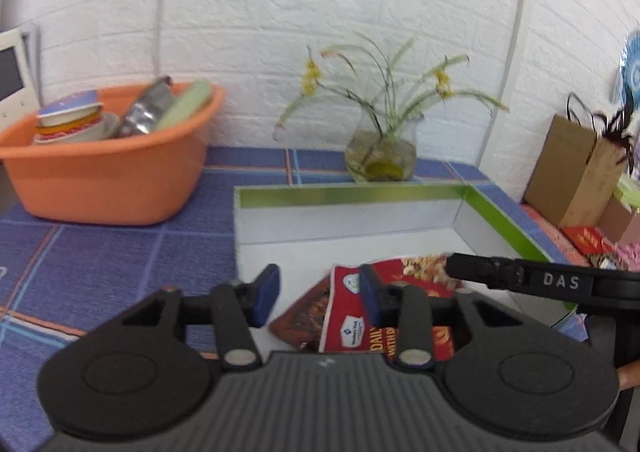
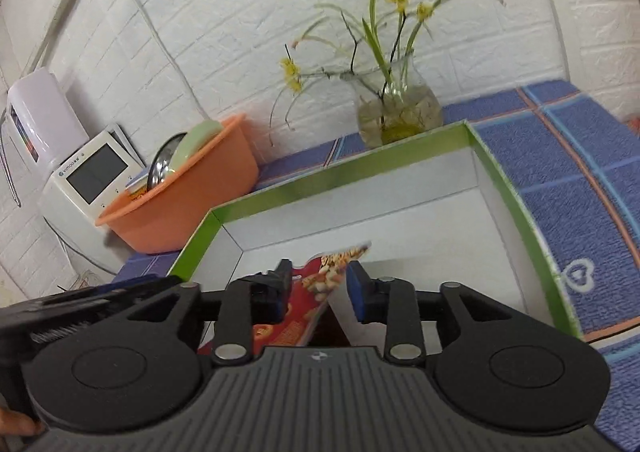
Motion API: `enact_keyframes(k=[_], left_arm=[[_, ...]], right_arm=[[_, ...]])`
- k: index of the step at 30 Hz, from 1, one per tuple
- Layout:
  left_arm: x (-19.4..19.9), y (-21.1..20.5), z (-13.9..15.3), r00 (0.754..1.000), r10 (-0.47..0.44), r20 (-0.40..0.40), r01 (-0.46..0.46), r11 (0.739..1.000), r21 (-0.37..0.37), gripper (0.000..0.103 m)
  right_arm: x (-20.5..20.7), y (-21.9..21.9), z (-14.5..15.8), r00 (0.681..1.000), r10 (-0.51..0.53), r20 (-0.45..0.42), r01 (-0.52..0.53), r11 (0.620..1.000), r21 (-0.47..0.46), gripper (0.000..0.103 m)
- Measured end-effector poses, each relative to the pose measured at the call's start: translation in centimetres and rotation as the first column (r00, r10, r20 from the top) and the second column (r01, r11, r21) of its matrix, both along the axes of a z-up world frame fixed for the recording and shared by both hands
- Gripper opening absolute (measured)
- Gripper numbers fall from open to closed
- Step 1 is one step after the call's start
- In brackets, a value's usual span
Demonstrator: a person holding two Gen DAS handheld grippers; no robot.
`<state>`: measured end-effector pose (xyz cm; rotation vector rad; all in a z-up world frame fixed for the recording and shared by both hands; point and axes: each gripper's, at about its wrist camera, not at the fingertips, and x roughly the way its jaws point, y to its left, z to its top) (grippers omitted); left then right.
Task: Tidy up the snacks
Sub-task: 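Carry the red Daily Nuts bag into the green box and release it, then move the right tool to the white sachet and grasp it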
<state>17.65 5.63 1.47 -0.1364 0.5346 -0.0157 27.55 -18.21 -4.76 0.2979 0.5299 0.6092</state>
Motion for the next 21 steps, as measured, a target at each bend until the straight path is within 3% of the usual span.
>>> enact_keyframes(k=[2,6,12,21], left_arm=[[-2.3,0.8,1.1,0.999,0.015,0.035,-0.016,0.999,0.028,0.052],[-8.1,2.1,1.7,0.994,0.071,0.086,-0.079,0.993,0.090,0.059],[-15.5,3.5,-0.4,0.985,0.168,0.046,-0.172,0.979,0.105,0.063],[-20.4,3.3,-3.7,0.984,0.173,-0.049,-0.169,0.982,0.083,0.063]], right_arm=[[-0.8,-0.3,0.8,0.999,-0.035,0.028,0.036,0.999,-0.024,0.098],[-3.9,-0.8,2.6,0.989,-0.044,0.138,0.053,0.996,-0.066,0.100],[-12.8,-0.3,3.2,0.960,0.027,0.279,0.003,0.994,-0.108,0.103],[-21.5,-0.1,0.6,0.979,0.102,0.174,-0.085,0.991,-0.099,0.103]])
